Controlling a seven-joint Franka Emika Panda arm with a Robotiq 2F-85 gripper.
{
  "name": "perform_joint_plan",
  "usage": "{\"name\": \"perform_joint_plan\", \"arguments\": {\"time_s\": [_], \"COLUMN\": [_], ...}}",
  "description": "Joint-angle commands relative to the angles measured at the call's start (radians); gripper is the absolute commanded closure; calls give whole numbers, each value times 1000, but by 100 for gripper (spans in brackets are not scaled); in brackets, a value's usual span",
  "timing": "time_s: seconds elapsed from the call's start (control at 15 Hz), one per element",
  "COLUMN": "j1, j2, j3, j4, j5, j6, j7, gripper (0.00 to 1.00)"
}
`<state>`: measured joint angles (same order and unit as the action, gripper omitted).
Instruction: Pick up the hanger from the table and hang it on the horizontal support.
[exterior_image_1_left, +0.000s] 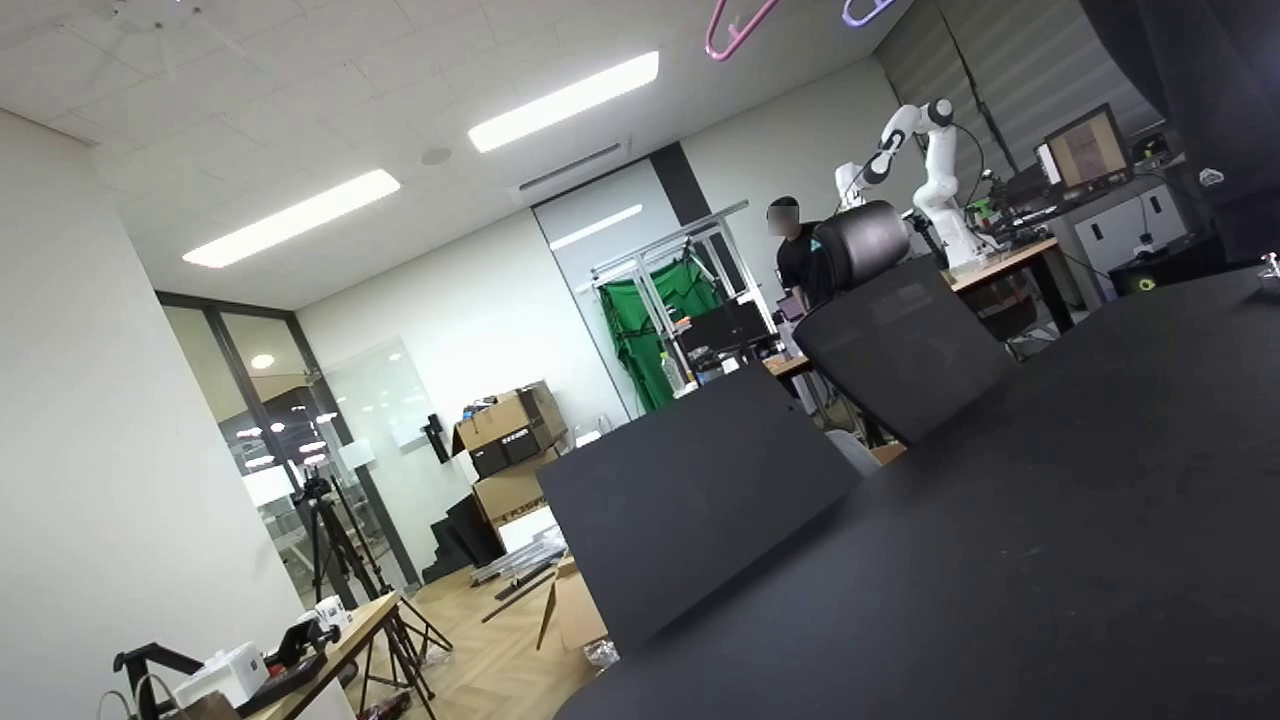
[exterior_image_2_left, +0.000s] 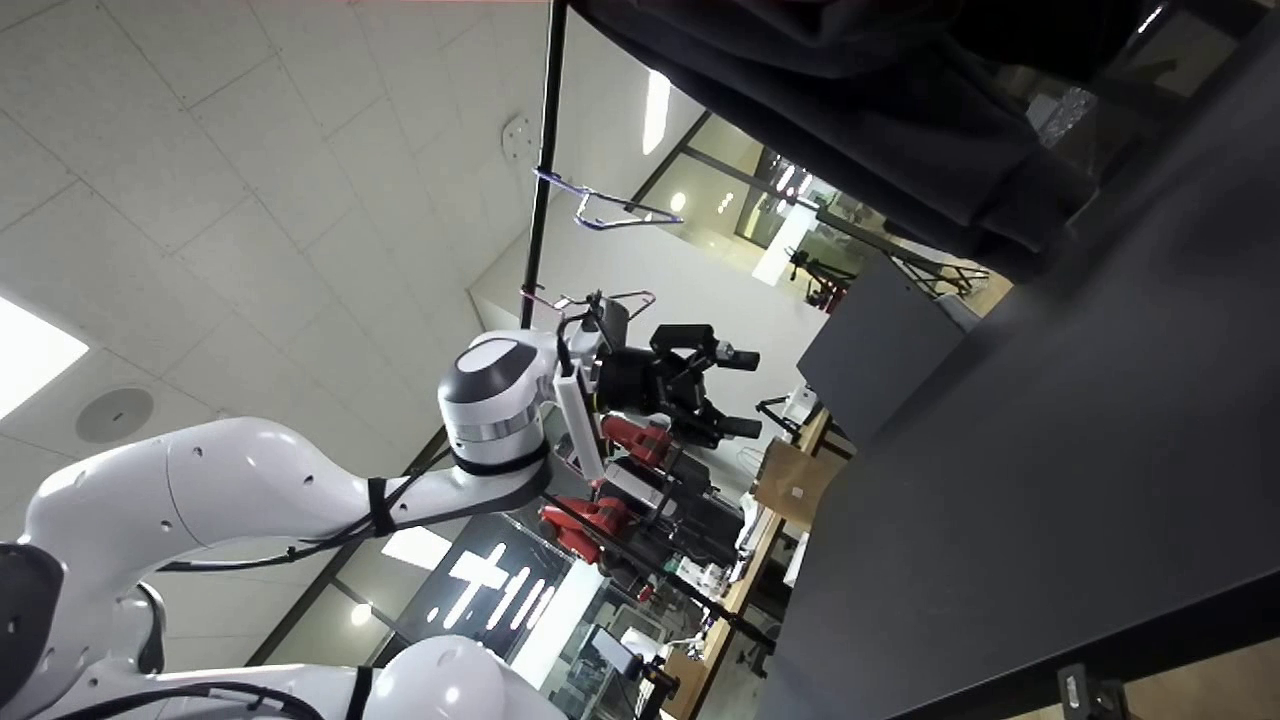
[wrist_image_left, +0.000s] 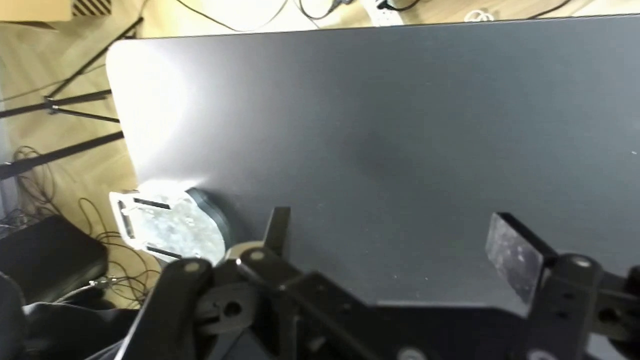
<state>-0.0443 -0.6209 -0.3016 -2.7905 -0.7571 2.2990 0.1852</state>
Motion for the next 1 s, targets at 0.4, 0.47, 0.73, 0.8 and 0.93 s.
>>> {"name": "perform_joint_plan", "arguments": {"time_s": [0.4, 0.47, 0.73, 0.8, 0.93], "j1": [201, 221, 234, 234, 234], "j2": [53, 53, 52, 52, 52], "j3": [-305, -328, -339, -339, -339], "j4": [0, 1, 1, 1, 1], "j5": [189, 196, 204, 205, 205], "j6": [274, 278, 279, 279, 279], "j7": [-303, -323, -334, -336, -338], "gripper": [0, 0, 0, 0, 0]}}
